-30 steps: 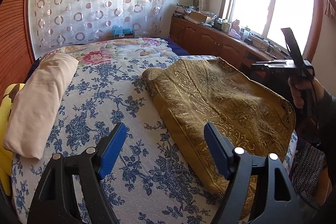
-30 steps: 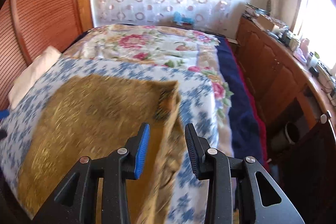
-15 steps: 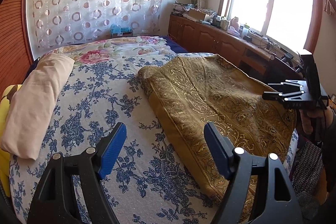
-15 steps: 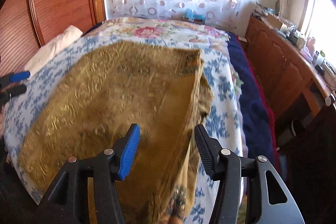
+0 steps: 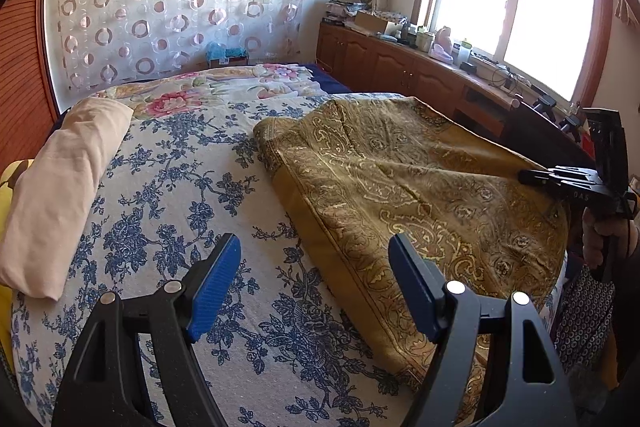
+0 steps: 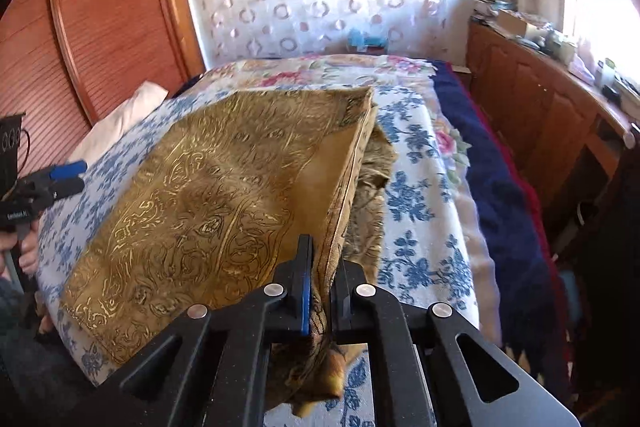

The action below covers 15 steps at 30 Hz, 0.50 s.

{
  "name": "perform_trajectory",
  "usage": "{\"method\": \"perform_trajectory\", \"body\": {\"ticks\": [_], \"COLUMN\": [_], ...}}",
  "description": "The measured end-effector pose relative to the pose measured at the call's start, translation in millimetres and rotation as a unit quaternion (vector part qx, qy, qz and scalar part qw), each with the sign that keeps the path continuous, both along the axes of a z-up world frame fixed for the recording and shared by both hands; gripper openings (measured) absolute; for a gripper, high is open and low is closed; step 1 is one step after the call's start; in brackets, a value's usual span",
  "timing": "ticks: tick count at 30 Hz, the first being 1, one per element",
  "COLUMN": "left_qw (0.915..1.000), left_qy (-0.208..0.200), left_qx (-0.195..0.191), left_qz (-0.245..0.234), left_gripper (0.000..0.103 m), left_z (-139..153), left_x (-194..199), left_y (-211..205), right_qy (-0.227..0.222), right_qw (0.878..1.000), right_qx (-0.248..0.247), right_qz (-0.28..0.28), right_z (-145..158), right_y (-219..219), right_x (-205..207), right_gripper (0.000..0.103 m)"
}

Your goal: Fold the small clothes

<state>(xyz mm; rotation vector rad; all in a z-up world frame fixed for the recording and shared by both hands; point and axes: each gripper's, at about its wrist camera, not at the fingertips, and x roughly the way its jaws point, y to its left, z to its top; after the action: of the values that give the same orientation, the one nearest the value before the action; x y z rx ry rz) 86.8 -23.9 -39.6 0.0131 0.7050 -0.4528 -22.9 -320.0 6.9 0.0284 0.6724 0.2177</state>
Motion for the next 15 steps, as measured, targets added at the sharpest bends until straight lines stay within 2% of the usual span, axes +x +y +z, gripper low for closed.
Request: {"method": "perform_trajectory", "body": {"ticks": [6, 8, 9, 10, 12, 15], "left_qw": [1.0000, 1.0000, 1.0000, 0.9999, 0.9999, 0.9996], "left_qy": [0.000, -0.003, -0.007, -0.012, -0.013, -0.023], "left_qx": [0.000, 0.000, 0.000, -0.002, -0.005, -0.005], "left_qz": [-0.001, -0.002, -0.002, -0.003, -0.005, -0.013], "left_gripper": [0.077, 0.077, 0.077, 0.077, 0.077, 0.077], "left_z": [0.3, 2.3, 4.4, 6.8, 12.5, 22.1], "left_x": [0.4, 2.8, 4.7, 8.1, 21.6, 45.6], "left_y": [-1.2, -1.6, -1.5, -1.4, -0.6, -2.4], "right_qy": [0.016, 0.016, 0.015, 0.013, 0.022, 0.034], "right_qw": [1.000, 1.000, 0.999, 0.999, 0.999, 0.998], "right_qx": [-0.013, -0.021, -0.026, -0.030, -0.038, -0.035], "right_qz": [-0.007, -0.011, -0.014, -0.017, -0.029, -0.042], "right_z": [-7.9, -7.4, -6.3, -5.7, -7.8, -16.8], "right_y": [5.0, 8.6, 10.4, 10.7, 10.7, 9.4], "right_x": [-1.7, -2.8, -3.6, -4.4, -0.4, 6.6], "right_gripper": [0.006, 0.012, 0.018, 0.030, 0.042, 0.045]}}
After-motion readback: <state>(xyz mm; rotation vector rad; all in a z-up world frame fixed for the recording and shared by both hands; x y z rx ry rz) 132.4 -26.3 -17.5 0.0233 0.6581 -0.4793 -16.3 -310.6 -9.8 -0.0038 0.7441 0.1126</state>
